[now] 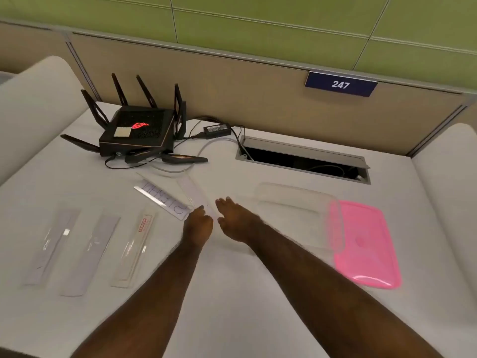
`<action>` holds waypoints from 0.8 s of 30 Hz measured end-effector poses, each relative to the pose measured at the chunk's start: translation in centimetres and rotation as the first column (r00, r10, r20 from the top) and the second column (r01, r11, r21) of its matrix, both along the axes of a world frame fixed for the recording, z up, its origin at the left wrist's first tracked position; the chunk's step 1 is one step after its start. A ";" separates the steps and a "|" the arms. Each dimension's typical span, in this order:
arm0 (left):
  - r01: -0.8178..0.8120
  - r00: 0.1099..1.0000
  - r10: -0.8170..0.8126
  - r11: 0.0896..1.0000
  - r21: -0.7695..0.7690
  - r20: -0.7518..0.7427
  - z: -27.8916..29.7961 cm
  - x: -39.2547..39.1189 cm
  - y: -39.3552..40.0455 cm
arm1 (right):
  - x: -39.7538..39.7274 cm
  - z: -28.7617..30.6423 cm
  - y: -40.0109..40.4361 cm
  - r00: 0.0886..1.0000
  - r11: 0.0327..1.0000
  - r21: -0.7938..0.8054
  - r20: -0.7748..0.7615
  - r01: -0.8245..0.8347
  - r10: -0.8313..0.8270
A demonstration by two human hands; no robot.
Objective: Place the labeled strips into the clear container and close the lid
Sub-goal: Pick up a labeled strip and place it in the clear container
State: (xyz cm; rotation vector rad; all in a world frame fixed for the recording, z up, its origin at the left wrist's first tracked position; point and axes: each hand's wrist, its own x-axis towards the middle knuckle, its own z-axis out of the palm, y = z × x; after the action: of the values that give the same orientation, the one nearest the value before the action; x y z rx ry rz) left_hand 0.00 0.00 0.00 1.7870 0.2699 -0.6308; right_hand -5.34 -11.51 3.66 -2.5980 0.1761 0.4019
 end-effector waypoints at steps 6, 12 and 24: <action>-0.135 0.971 0.089 0.970 -0.200 -0.223 -0.2 0.3 -0.7 | 2.6 -0.9 1.3 0.963 0.974 0.162 -0.241 0.160 -0.118; -0.117 0.982 0.084 0.974 -0.194 -0.167 0.4 0.3 -0.8 | 2.2 -1.1 1.5 0.978 0.974 0.168 -0.165 0.154 -0.127; -0.095 0.993 0.100 0.993 -0.071 0.066 5.2 0.1 1.8 | 0.7 1.8 -1.3 0.984 0.997 0.067 0.178 -0.027 0.015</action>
State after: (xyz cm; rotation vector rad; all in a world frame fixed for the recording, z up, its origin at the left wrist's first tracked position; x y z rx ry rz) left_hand 0.12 1.75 5.22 1.7163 0.2836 -0.5016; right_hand -4.68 -12.83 5.43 -2.5530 0.0722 0.1790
